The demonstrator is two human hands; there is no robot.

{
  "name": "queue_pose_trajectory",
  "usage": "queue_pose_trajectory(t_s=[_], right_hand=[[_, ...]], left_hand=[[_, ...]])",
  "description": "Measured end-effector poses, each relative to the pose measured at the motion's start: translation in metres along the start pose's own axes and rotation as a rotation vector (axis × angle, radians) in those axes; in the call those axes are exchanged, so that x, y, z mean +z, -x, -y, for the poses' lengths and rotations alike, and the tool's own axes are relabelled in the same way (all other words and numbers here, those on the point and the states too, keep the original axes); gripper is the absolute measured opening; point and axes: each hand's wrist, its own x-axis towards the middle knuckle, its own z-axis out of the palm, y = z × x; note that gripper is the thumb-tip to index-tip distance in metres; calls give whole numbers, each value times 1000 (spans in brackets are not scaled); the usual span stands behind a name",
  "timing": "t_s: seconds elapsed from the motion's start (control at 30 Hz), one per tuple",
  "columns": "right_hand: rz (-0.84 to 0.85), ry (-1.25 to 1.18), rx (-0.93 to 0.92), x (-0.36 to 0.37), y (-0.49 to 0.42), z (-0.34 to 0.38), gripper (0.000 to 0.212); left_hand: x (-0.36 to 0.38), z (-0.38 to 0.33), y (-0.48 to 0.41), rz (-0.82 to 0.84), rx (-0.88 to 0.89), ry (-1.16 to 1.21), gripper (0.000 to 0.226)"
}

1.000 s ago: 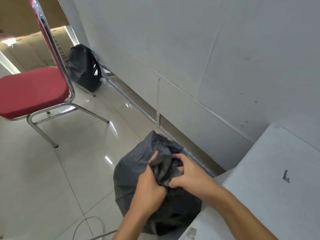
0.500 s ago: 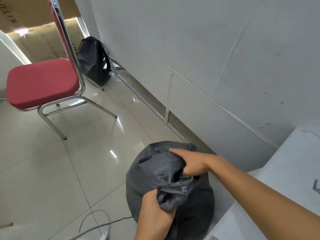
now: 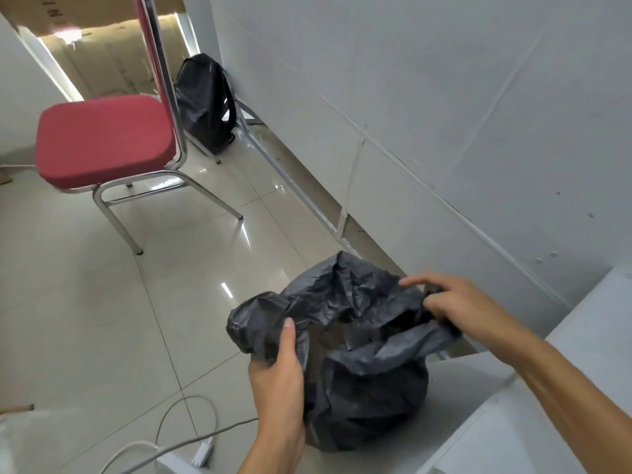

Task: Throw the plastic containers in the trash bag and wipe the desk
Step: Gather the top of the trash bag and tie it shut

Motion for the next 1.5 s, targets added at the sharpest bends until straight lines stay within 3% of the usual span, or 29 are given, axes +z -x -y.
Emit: queue_pose_trajectory(t_s=[0.07, 0.13, 0.17, 0.23, 0.3, 0.37, 0.43, 0.5, 0.6, 0.63, 0.7, 0.77, 0.87, 0.93, 1.0, 1.07, 1.13, 1.17, 1.23, 1.3, 1.37, 1.43, 1.47, 1.5], right_hand=[[154, 446, -15, 9, 3, -3, 31], [81, 760, -29, 18, 2, -9, 13], [-5, 776, -43, 20, 2, -10, 8], [-229, 490, -95, 18, 2, -9, 9], [-406, -116, -29, 17, 8, 5, 18], [-340, -708, 124, 28, 18, 24, 20], [-140, -866, 131, 49, 30, 35, 16], [98, -594, -7, 60, 44, 36, 20], [402, -25, -200, 62, 60, 31, 61], [379, 125, -230, 65, 62, 27, 75], [179, 405, -306, 78, 60, 17, 94], [-14, 451, -330, 83, 53, 10, 81], [-125, 183, -239, 75, 33, 1, 37], [-190, -48, -43, 68, 27, 0, 22], [-182, -551, 200, 67, 23, 2, 24], [-145, -1063, 383, 68, 27, 6, 23], [-109, -1296, 475, 72, 34, 13, 18], [-77, -1346, 493, 75, 41, 17, 19], [-34, -1378, 496, 77, 50, 21, 20], [-12, -1302, 452, 75, 56, 21, 18], [-19, -957, 310, 69, 60, 18, 23], [-159, -347, 17, 63, 68, 15, 58], [-218, -47, -202, 62, 72, 12, 81], [-191, 225, -398, 62, 75, 10, 100]], left_hand=[[5, 6, 2, -5, 20, -27, 54], [9, 10, 6, -17, 42, -84, 71], [11, 12, 7, -15, 45, -107, 78], [15, 12, 10, 0, 29, -126, 83], [18, 11, 13, 22, -7, -132, 82], [24, 9, 15, 63, -30, -140, 78], [30, 6, 22, 134, -31, -173, 73], [38, 1, 22, 242, -21, -179, 58], [42, -15, 18, 445, -100, -169, 35], [42, -21, 17, 508, -110, -199, 35], [42, -30, 18, 580, -81, -267, 33], [41, -37, 24, 629, -46, -322, 26], [31, -32, 26, 675, 35, -351, 24], [19, -16, 22, 525, 200, -485, 34], [5, 11, 15, 349, 404, -692, 61], [-1, 39, 10, 399, 623, -917, 97], [7, 60, -1, 424, 777, -1133, 128], [16, 62, -6, 389, 874, -1208, 130], [35, 67, -24, 336, 1059, -1228, 111], [42, 69, -37, 444, 1047, -1183, 83], [41, 67, -41, 585, 594, -957, 73], [48, 61, -35, 506, 327, -811, 37], [53, 56, -35, 431, 321, -842, 18], [54, 54, -40, 415, 329, -845, 16]])
